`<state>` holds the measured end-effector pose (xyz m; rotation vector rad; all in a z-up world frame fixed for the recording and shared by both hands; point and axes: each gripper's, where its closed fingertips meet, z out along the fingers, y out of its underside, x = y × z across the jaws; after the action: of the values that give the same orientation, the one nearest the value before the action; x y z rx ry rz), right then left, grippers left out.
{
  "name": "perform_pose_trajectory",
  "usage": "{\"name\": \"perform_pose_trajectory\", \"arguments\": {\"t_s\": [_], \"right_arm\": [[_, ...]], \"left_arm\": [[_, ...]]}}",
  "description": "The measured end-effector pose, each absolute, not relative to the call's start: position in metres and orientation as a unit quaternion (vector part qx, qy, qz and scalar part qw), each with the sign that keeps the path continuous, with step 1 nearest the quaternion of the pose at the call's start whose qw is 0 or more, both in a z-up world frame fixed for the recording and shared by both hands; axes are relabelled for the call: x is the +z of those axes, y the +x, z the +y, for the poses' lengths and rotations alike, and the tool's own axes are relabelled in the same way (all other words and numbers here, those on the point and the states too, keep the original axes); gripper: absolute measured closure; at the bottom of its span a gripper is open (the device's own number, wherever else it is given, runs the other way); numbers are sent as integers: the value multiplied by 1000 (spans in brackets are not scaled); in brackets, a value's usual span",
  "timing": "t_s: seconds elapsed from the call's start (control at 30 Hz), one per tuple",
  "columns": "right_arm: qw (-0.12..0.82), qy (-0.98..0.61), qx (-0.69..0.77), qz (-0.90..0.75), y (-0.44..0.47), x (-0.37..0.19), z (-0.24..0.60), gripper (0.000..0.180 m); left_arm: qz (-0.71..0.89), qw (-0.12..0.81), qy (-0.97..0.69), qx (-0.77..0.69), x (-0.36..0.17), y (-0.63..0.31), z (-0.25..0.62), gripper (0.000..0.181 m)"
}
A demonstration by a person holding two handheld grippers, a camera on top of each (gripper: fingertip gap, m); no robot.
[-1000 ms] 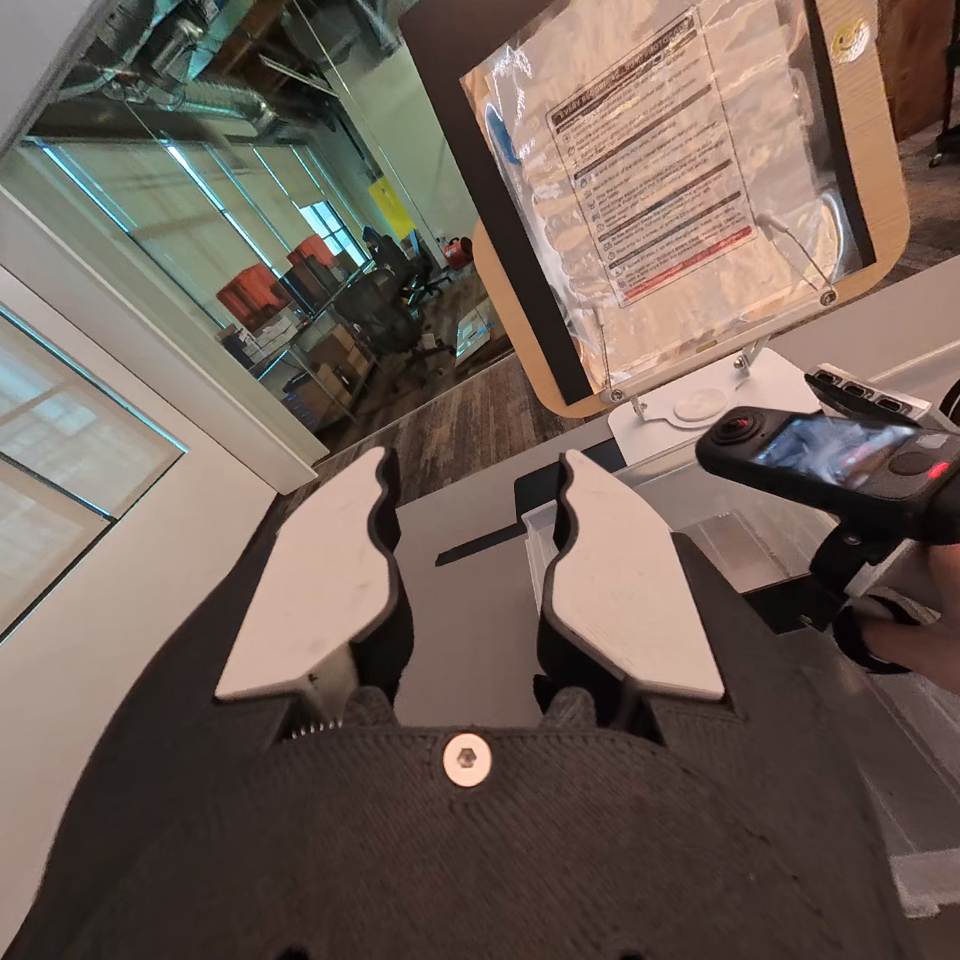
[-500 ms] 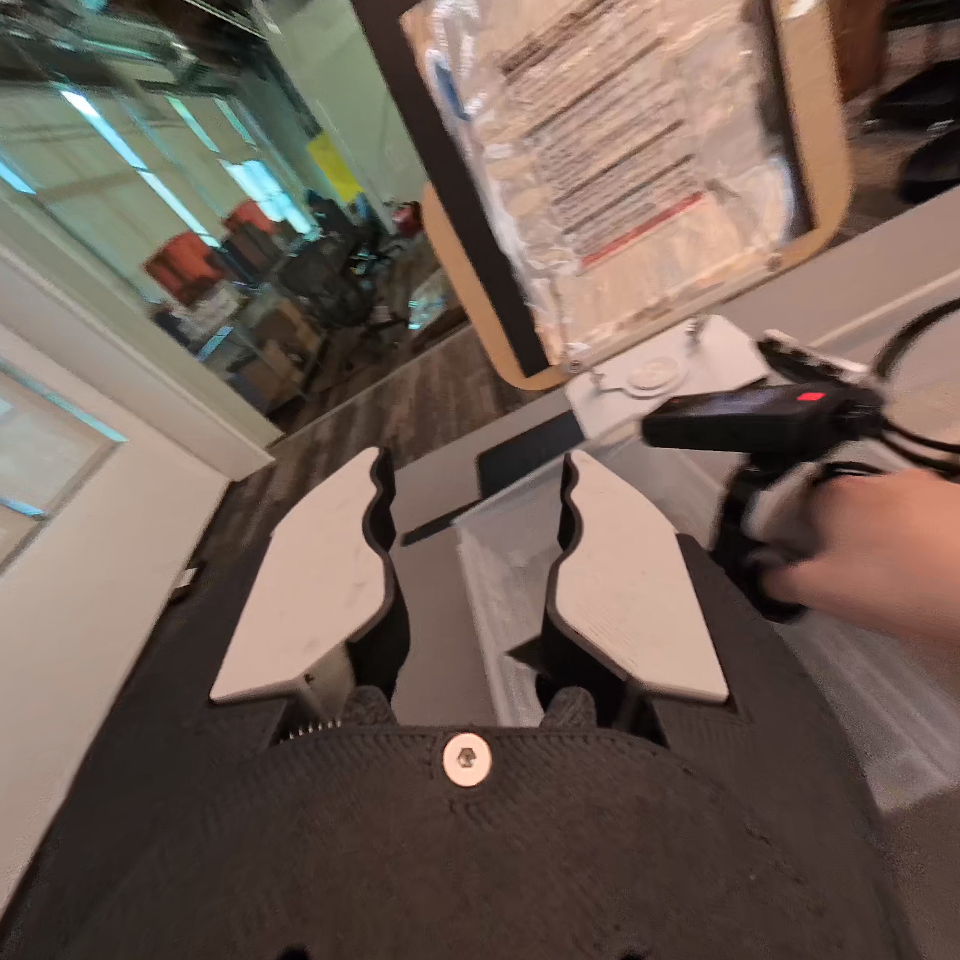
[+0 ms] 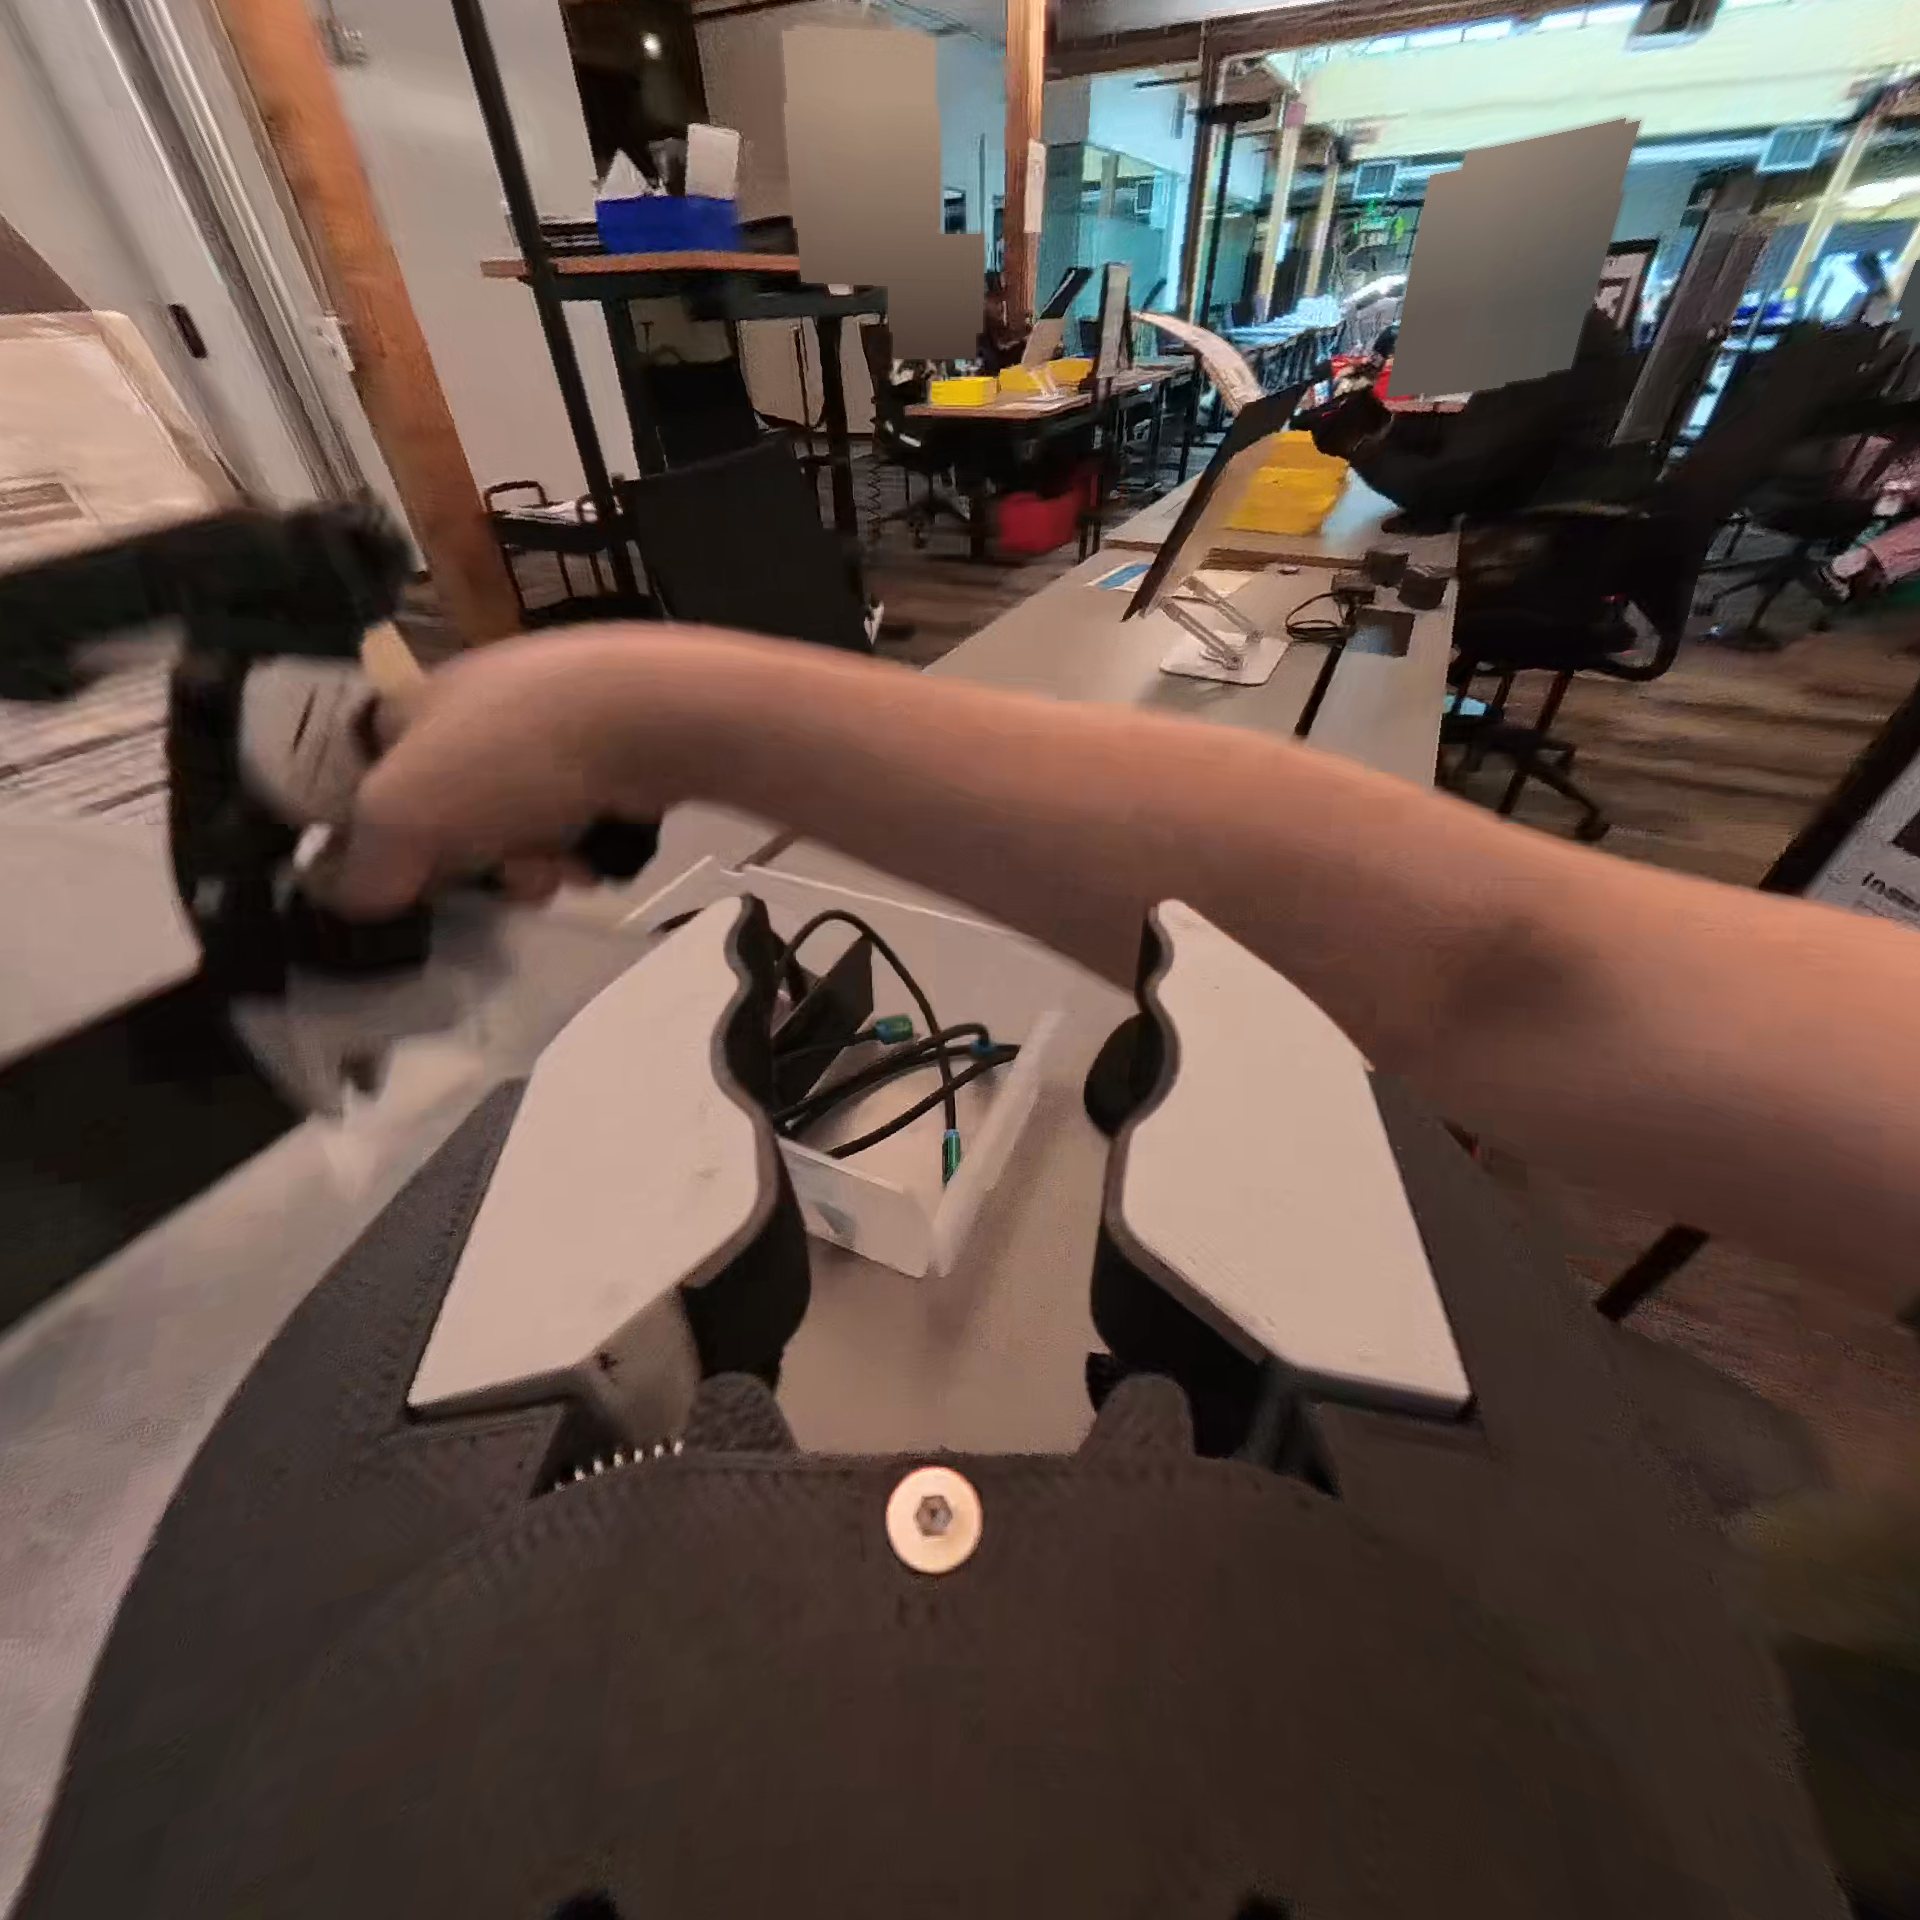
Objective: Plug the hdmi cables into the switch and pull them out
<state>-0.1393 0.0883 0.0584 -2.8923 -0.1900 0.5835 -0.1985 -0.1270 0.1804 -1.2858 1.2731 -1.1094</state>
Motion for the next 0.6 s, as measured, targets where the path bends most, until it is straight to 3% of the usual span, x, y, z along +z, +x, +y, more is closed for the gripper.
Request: {"name": "perform_pose_trajectory", "arguments": {"t_s": [0.13, 0.27, 0.37, 0.43, 0.5, 0.6], "right_arm": [[161, -967, 195, 15, -44, 111, 65, 165], [240, -950, 148, 131, 77, 129, 30, 165], [271, -933, 87, 221, 165, 115, -12, 165], [264, -925, 45, 271, 215, 97, -49, 164], [247, -919, 17, 306, 255, 73, -87, 164], [214, -910, 13, 355, 297, 31, -140, 165]], "left_arm": [[541, 462, -572, -408, 153, -186, -110, 111], [591, 363, -649, -313, 76, -145, -82, 105], [589, 278, -714, -256, 5, -103, -54, 98], [571, 226, -750, -246, -32, -86, -39, 108], [545, 189, -764, -291, -48, -72, -38, 123], [547, 161, -767, -294, -62, -68, -41, 118]]}}
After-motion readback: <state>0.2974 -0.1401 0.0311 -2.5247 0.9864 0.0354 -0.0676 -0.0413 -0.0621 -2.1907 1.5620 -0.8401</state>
